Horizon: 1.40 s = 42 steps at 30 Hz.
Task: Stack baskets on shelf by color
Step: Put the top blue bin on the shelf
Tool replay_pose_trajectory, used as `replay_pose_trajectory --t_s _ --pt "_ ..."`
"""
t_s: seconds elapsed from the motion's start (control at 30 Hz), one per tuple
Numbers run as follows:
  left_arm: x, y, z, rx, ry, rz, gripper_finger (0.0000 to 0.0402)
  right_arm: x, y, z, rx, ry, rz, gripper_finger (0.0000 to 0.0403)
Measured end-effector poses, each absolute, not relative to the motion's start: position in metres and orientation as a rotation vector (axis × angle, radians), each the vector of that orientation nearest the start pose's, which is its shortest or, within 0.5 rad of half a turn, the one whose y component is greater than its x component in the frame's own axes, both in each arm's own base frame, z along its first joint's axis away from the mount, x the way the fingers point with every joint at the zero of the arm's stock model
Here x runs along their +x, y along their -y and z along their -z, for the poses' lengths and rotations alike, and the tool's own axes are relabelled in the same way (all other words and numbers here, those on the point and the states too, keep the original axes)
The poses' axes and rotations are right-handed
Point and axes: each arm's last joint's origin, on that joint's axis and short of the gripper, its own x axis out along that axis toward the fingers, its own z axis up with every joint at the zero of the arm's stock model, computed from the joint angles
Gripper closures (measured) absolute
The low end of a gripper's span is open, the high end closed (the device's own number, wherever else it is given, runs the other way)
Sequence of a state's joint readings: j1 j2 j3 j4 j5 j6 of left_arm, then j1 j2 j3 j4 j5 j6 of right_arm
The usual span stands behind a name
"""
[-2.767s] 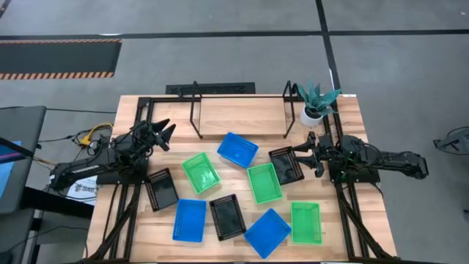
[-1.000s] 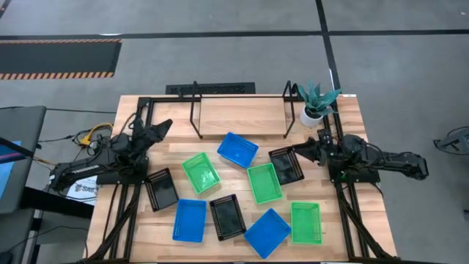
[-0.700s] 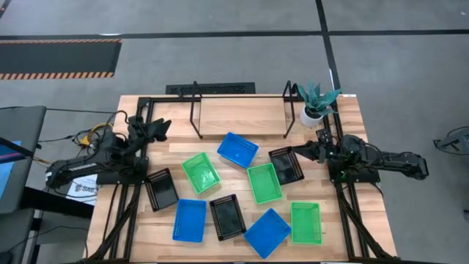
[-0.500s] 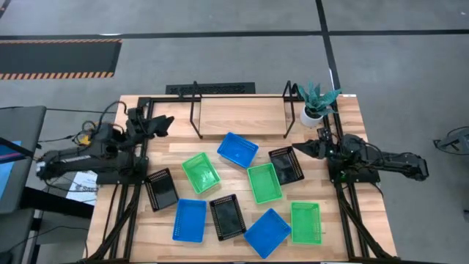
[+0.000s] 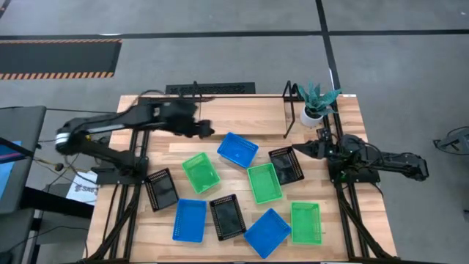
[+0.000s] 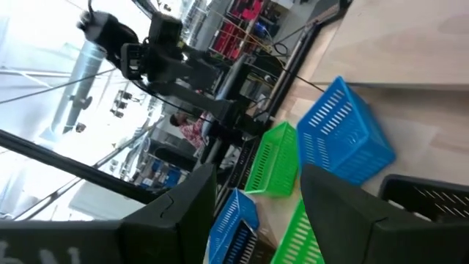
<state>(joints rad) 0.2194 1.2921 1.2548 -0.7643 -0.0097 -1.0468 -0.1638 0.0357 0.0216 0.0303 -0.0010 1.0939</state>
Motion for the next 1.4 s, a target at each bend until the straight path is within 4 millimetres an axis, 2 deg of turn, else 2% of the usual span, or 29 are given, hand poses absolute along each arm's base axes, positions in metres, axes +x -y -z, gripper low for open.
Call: replay_pose_trajectory --t_s 0.17,0.33,0.5,0.6,0.7,0.97,1.1,1.4 --pt "0.307 -0.067 -0.324 -0.977 -0.750 -0.635 0.0162 0.097 0.016 -0.170 1.097 0.086 0.144 0.0179" --pt "0.353 -0.076 -0.298 -0.896 -0.863 -0.669 0.0162 0.097 0.015 -0.170 1.098 0.074 0.124 0.0179" --pt "0.380 -0.079 -0.259 -0.780 -1.066 -0.720 0.0162 0.097 0.015 -0.170 1.098 0.073 0.123 0.0179" --pt "0.388 -0.079 -0.233 -0.748 -1.172 -0.738 0.0162 0.097 0.015 -0.170 1.097 0.072 0.124 0.0179" --pt "0.392 -0.080 -0.216 -0.740 -1.229 -0.751 0.0162 0.097 0.015 -0.170 1.091 0.071 0.123 0.0179" --pt "0.392 -0.083 -0.214 -0.688 -1.194 -0.850 0.0162 0.097 0.015 -0.169 1.068 0.066 0.120 0.0179" --pt "0.392 -0.083 -0.213 -0.690 -1.198 -0.834 0.0162 0.097 0.015 -0.169 1.064 0.064 0.118 0.0179" --pt "0.395 -0.087 -0.192 -0.718 -1.222 -0.842 0.0162 0.097 0.015 -0.169 1.061 0.064 0.119 0.0179"
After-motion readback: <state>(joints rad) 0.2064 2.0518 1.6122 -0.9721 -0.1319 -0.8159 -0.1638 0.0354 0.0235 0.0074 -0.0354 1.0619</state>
